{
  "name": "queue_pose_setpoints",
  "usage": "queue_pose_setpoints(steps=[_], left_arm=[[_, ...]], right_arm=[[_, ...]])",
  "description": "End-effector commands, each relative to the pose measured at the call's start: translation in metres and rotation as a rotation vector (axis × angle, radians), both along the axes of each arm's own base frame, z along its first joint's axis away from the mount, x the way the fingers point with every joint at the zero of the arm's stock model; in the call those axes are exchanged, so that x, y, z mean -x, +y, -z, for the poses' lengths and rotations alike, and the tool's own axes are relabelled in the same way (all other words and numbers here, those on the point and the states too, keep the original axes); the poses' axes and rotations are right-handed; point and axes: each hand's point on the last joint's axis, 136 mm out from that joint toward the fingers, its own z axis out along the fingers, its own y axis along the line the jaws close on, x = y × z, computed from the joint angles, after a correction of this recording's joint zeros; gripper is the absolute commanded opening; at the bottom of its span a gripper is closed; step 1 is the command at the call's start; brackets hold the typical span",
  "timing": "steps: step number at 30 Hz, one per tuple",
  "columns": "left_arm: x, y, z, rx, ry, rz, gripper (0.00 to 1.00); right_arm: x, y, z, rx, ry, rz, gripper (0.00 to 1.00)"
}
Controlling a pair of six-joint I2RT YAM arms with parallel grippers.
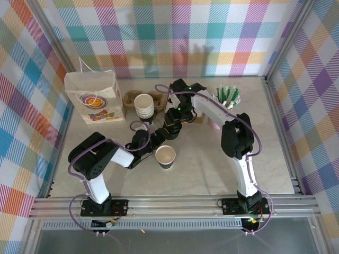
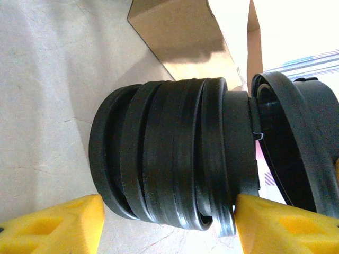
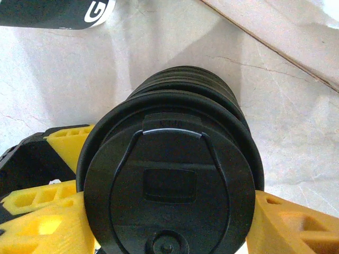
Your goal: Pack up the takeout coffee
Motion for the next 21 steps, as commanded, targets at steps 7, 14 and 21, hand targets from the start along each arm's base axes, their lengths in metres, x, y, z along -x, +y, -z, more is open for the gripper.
queue_pose_setpoints(steps=[7, 14, 21], left_arm=[[0.035, 0.026, 0.058, -0.156, 0.203, -0.019, 0.71], [0.033, 0.026, 0.05, -0.143, 0.169, -0.025, 0.74], [0.033, 0.032, 0.044, -0.141, 0.146, -0.051, 0.75]], right_arm=[[0.001, 0.005, -0.033, -0.05, -0.052, -0.021, 0.52], [0.003, 0.004, -0.035, -0.055, -0.055, -0.023, 0.52], [0.005, -0.001, -0.04, -0.047, -0.074, -0.025, 0.52]])
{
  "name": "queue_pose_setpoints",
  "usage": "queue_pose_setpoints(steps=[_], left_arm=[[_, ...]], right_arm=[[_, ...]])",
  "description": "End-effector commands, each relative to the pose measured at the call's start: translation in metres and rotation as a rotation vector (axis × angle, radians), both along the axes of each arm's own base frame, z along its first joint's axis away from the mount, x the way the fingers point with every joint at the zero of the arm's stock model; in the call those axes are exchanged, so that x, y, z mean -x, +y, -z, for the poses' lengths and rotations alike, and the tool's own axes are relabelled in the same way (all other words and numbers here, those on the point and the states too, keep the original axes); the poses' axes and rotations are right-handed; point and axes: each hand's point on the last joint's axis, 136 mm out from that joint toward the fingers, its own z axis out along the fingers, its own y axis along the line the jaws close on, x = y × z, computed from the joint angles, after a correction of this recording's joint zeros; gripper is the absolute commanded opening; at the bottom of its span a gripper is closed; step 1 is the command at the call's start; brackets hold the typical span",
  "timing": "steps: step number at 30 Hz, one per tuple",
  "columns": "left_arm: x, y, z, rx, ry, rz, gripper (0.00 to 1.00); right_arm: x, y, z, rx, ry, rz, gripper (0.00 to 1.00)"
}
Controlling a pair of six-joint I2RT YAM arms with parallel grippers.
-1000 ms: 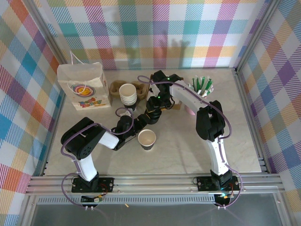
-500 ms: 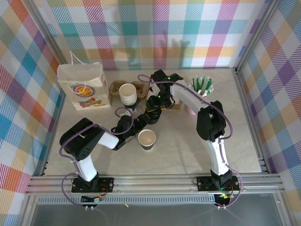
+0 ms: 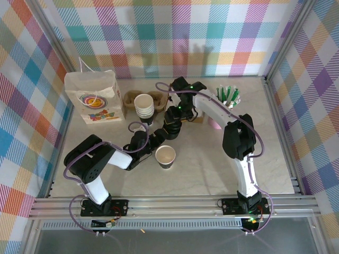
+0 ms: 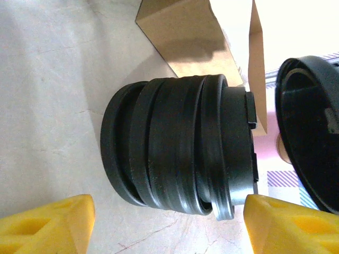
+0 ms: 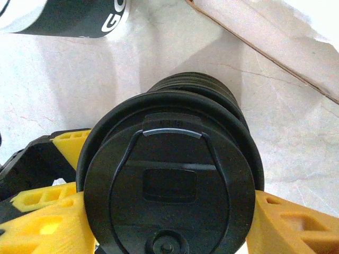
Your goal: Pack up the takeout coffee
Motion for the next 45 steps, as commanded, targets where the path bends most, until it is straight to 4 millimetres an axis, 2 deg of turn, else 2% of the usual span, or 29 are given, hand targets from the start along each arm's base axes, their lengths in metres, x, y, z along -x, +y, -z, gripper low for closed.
queue_pose_setpoints(steps=[1, 15, 25, 36, 45], left_arm=[[0.025, 0.024, 0.047, -0.134, 0.144, -0.032, 0.74], [0.024, 0.033, 0.025, -0.186, 0.088, -0.042, 0.74], [0.034, 0.04, 0.012, -0.192, 0.069, -0.035, 0.73], [0.06, 0.07, -0.027, -0.321, 0.017, -0.017, 0.73], [0.089, 0.103, -0.047, -0.358, -0.001, -0.063, 0.73]], right_arm=[[0.006, -0.002, -0.025, -0.024, -0.044, -0.023, 0.52], [0.011, -0.01, -0.038, -0.009, -0.075, -0.028, 0.52], [0.024, -0.005, -0.049, 0.013, -0.116, -0.049, 0.51], [0.054, 0.004, -0.066, 0.043, -0.17, -0.079, 0.51], [0.089, 0.009, -0.067, 0.064, -0.18, -0.113, 0.51]])
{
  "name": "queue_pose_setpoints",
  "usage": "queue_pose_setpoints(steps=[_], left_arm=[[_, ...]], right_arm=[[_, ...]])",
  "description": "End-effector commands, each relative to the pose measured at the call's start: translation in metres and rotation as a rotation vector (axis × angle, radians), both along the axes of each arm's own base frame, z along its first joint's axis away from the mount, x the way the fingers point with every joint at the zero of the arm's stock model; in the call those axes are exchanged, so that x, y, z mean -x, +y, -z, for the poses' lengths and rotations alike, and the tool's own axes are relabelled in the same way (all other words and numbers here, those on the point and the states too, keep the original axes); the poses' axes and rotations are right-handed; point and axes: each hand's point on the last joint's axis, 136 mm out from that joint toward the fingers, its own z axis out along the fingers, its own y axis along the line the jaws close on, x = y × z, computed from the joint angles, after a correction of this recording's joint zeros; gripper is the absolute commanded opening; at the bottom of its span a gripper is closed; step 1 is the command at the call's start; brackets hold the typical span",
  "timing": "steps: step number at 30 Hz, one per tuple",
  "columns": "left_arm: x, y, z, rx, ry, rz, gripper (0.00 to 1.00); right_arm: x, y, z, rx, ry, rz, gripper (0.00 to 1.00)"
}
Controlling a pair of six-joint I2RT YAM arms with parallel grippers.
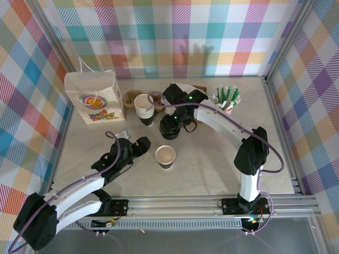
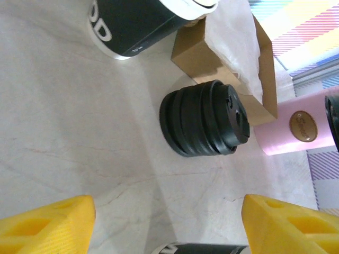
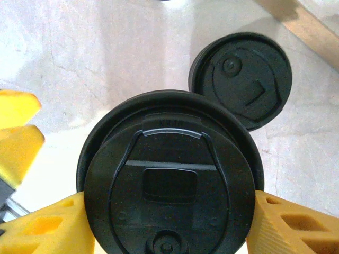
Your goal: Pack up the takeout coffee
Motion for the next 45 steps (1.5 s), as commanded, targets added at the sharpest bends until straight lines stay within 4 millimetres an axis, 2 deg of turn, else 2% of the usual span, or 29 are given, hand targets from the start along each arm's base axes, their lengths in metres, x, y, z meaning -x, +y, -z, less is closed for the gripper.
queue_pose_setpoints(steps=[1, 7, 8, 17, 26, 38, 45], left_arm=[[0.017, 0.021, 0.015, -0.098, 0.058, -0.023, 0.73], [0.028, 0.031, 0.005, -0.134, 0.093, -0.027, 0.72], [0.033, 0.033, 0.008, -0.153, 0.126, -0.022, 0.72], [0.044, 0.019, 0.004, -0.206, 0.256, 0.097, 0.72], [0.047, 0.021, -0.002, -0.222, 0.27, 0.1, 0.72], [0.054, 0.032, -0.004, -0.22, 0.261, 0.065, 0.72], [0.053, 0.03, -0.004, -0.211, 0.26, 0.067, 0.72]], right_arm=[[0.017, -0.004, -0.012, 0.002, -0.021, 0.0, 0.51], [0.043, -0.005, -0.011, 0.016, -0.023, -0.037, 0.51], [0.048, -0.006, -0.011, 0.017, -0.021, -0.041, 0.51], [0.081, -0.005, -0.002, 0.038, -0.011, -0.119, 0.52], [0.092, 0.004, 0.01, 0.055, 0.006, -0.163, 0.54], [0.089, 0.011, 0.025, 0.085, 0.026, -0.171, 0.56], [0.088, 0.014, 0.029, 0.085, 0.029, -0.172, 0.56]])
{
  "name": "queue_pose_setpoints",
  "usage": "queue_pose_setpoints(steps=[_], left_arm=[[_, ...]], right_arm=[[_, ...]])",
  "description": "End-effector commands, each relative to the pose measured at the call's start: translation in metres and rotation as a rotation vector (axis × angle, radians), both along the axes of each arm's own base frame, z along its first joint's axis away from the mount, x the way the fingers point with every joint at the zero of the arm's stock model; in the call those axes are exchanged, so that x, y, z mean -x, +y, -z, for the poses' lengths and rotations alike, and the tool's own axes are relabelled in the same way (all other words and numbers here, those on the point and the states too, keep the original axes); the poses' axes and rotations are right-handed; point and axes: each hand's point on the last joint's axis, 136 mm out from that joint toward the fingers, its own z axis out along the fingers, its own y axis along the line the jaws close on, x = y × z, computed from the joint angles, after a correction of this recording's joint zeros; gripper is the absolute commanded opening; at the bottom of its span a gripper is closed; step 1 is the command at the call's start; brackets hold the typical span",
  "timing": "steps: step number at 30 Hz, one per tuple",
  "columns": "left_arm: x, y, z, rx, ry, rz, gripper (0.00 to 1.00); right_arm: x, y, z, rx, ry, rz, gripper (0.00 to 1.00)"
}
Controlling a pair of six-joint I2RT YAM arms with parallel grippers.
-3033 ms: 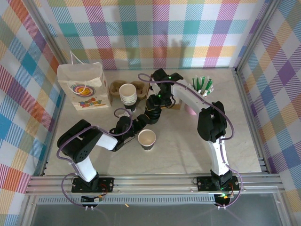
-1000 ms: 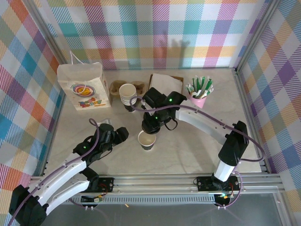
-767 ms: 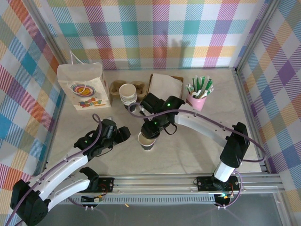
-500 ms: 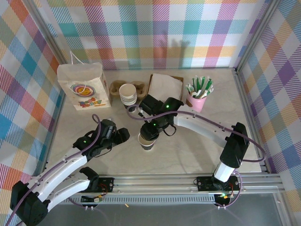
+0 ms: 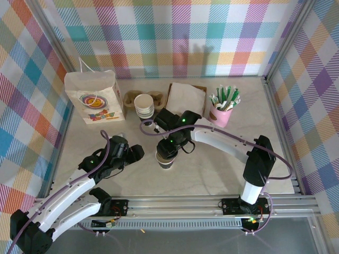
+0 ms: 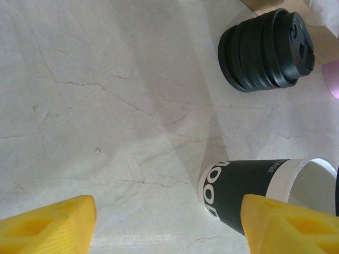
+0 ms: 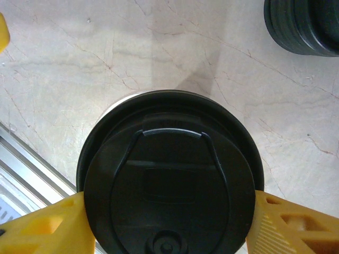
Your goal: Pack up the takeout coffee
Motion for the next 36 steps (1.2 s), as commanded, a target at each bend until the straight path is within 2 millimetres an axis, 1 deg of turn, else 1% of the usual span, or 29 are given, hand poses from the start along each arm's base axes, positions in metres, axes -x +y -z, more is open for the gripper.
queue_pose_setpoints(steps=[1, 14, 36], left_arm=[[0.0, 0.002, 0.0, 0.0, 0.005, -0.014, 0.72], [-0.004, -0.003, 0.0, 0.002, 0.01, -0.004, 0.72], [-0.003, -0.001, -0.001, -0.009, 0.002, 0.002, 0.72]], right_arm=[[0.001, 0.005, 0.003, 0.003, 0.001, -0.009, 0.57], [0.002, 0.007, 0.01, 0.011, 0.017, -0.016, 0.59], [0.006, 0.006, 0.023, 0.01, 0.044, -0.006, 0.65]])
